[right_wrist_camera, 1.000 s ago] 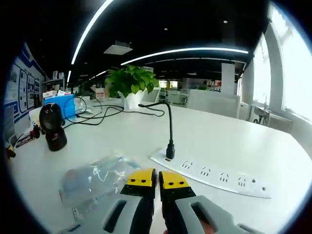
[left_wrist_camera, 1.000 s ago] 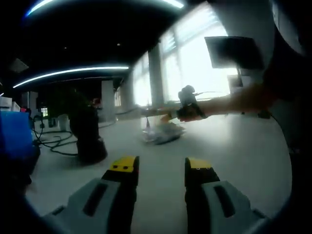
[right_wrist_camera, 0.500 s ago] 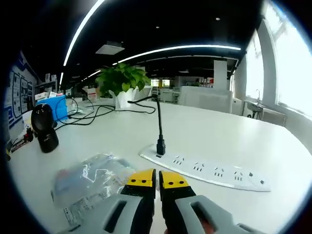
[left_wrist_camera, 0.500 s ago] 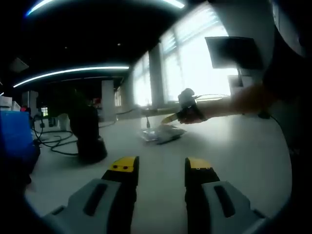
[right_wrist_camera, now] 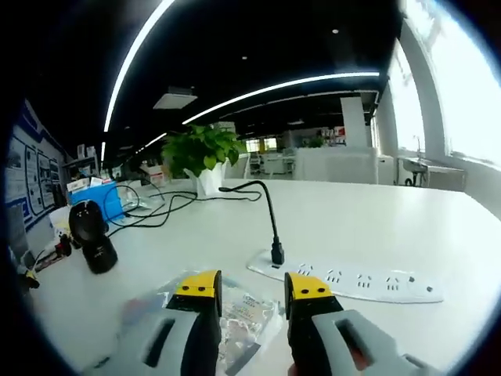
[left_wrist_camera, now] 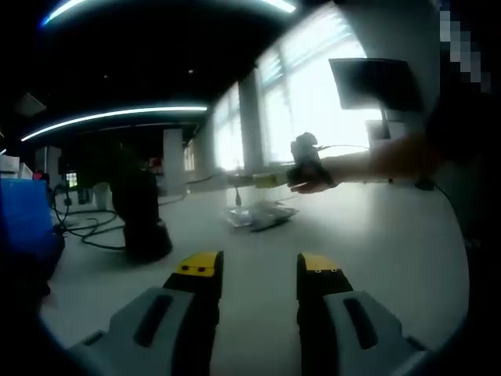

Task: Clip sheet goods on table flip sheet goods clip sheet goods scan sheet goods put sheet goods back to table

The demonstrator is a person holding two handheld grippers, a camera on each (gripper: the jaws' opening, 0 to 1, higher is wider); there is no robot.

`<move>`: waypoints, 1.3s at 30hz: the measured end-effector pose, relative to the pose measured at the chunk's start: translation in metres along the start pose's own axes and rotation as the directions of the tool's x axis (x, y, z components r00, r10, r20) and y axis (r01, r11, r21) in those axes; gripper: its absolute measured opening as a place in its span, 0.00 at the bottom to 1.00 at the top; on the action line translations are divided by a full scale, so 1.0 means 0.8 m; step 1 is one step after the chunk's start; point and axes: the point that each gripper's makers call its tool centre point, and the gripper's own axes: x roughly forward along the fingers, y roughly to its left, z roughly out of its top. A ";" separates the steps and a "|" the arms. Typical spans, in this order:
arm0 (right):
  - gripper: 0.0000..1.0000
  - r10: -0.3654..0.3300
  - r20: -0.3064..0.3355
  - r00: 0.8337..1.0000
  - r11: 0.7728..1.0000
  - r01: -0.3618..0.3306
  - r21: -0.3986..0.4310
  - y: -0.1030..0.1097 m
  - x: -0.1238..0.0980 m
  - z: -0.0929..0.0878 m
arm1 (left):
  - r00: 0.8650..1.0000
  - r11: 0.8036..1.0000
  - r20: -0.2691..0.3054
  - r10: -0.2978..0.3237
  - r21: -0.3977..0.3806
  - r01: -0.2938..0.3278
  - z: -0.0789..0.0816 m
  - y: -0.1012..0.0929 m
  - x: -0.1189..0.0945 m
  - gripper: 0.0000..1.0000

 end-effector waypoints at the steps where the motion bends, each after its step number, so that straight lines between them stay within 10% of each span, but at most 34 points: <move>1: 0.36 0.009 0.003 1.000 1.000 -0.009 -0.006 0.005 0.000 0.001 | 1.000 1.000 -0.001 0.000 0.001 0.000 0.000 0.000 0.000 0.30; 12: 0.82 0.069 -0.087 0.994 0.991 -0.079 -0.113 0.050 0.009 -0.029 | 1.000 1.000 -0.004 0.000 0.008 0.000 -0.002 0.001 0.002 0.30; 39: 0.85 0.134 -0.205 0.970 0.986 -0.151 -0.071 0.071 0.017 -0.078 | 1.000 1.000 -0.004 -0.001 0.000 0.001 -0.003 0.003 0.003 0.30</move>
